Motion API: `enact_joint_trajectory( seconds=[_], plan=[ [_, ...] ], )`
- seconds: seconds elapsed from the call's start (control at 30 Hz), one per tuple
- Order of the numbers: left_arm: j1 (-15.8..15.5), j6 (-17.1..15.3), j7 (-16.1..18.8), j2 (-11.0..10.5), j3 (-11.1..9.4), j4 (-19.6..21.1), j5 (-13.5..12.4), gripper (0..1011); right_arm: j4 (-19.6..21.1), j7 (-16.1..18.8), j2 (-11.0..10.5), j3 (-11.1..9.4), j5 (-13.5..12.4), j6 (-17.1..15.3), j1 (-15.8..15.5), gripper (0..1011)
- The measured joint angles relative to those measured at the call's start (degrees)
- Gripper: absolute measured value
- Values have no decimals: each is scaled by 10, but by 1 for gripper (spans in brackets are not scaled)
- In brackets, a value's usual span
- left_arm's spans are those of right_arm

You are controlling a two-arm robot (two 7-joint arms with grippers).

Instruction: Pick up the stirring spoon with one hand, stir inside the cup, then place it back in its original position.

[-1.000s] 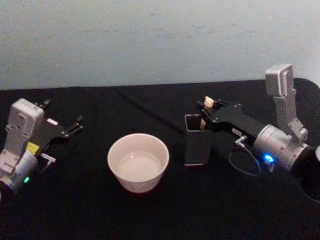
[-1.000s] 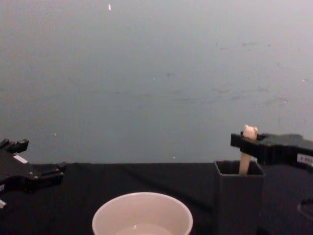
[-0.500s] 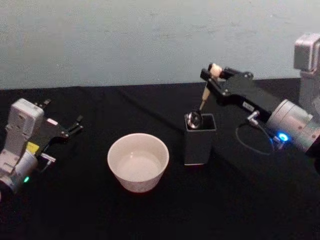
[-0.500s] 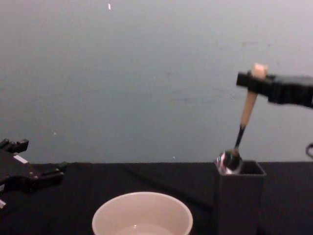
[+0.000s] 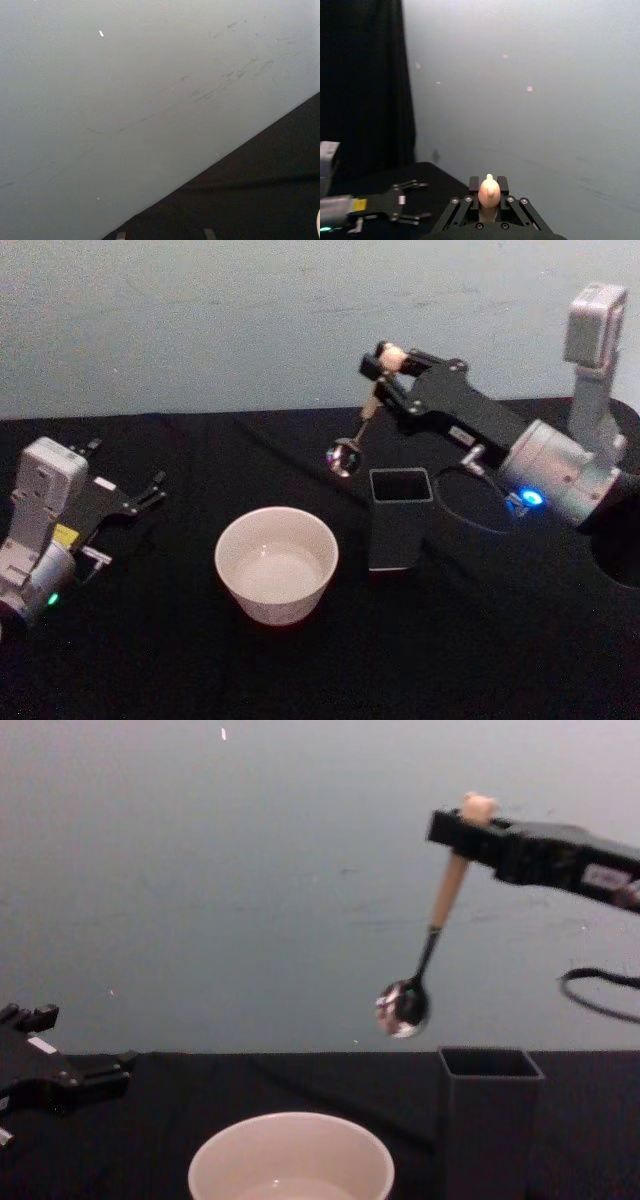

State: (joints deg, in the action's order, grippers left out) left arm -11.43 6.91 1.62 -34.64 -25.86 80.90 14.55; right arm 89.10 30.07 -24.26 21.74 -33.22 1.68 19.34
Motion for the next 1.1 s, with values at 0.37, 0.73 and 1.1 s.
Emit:
enact_joint_trajectory(
  seconds=[0.37,0.73,1.1],
  plan=[
    [0,0,0,0,0,0,0,1001,-86,70,35,74,31,62,44,211],
    [0,0,0,0,0,0,0,1001,-167,78,63,121,92,91,63,211],
    [0,0,0,0,0,0,0,1001,-224,76,89,128,121,114,72,211]
  ],
)
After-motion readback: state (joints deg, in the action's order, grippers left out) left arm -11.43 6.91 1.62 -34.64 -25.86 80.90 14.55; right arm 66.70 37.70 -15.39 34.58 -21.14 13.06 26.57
